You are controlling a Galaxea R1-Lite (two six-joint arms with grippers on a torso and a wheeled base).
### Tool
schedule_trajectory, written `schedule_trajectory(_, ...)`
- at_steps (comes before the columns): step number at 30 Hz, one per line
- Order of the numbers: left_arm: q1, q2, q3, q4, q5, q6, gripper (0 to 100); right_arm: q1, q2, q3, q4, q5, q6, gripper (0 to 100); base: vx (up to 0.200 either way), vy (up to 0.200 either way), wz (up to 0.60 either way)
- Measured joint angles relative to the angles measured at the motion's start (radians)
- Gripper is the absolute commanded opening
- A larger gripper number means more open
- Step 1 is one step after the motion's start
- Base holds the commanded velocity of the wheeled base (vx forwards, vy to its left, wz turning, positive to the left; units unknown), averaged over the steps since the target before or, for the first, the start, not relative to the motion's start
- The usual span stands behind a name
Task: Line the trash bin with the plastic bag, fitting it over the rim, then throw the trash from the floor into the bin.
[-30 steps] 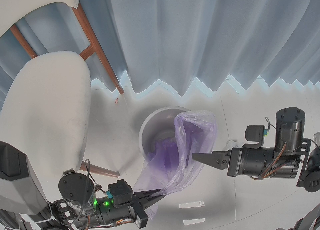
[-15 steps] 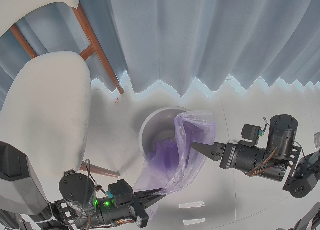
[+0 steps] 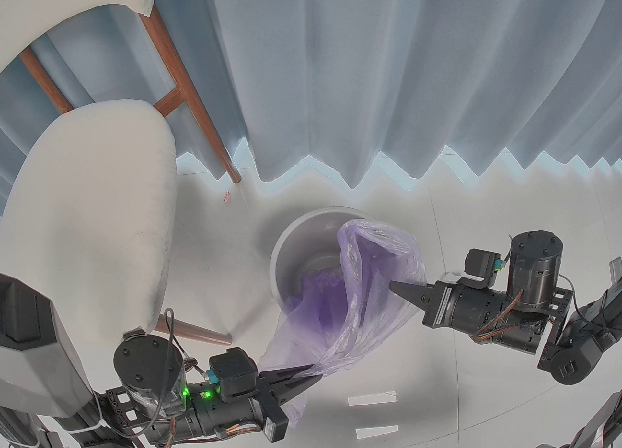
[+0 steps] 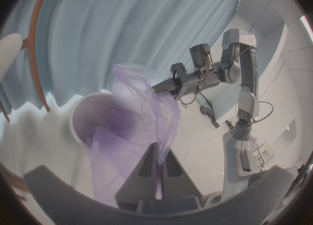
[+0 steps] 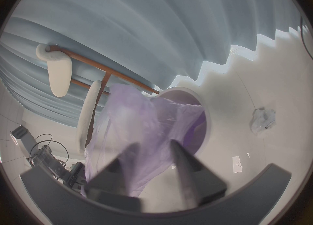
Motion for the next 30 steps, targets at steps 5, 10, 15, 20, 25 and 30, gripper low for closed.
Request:
schedule_trajectory(5,0.004,0.000,-0.003,0.000,-0.003,-0.005,0,0.026,0.009,0.011,-0.021,-0.001,0.001,0,0.000,0.000,0.00)
schedule_trajectory(10,0.007,0.000,-0.010,0.001,-0.006,-0.028,0,0.068,0.017,0.023,-0.026,-0.007,0.003,0,0.000,0.000,0.00)
schedule_trajectory(15,0.009,0.001,-0.003,0.001,-0.005,-0.040,0,0.083,0.031,0.027,-0.028,-0.014,0.001,0,0.000,0.000,0.00)
schedule_trajectory(20,0.011,0.005,-0.009,0.001,-0.002,-0.073,0,0.086,0.049,0.030,-0.028,-0.015,-0.016,0,0.000,0.000,0.00)
schedule_trajectory(25,0.013,0.005,-0.029,0.001,0.001,-0.097,0,0.084,0.056,0.032,-0.029,-0.016,-0.036,0,0.000,0.000,0.00)
schedule_trajectory(30,0.016,0.005,-0.039,0.001,0.001,-0.102,0,0.083,0.060,0.033,-0.029,-0.016,-0.037,0,0.000,0.000,0.00)
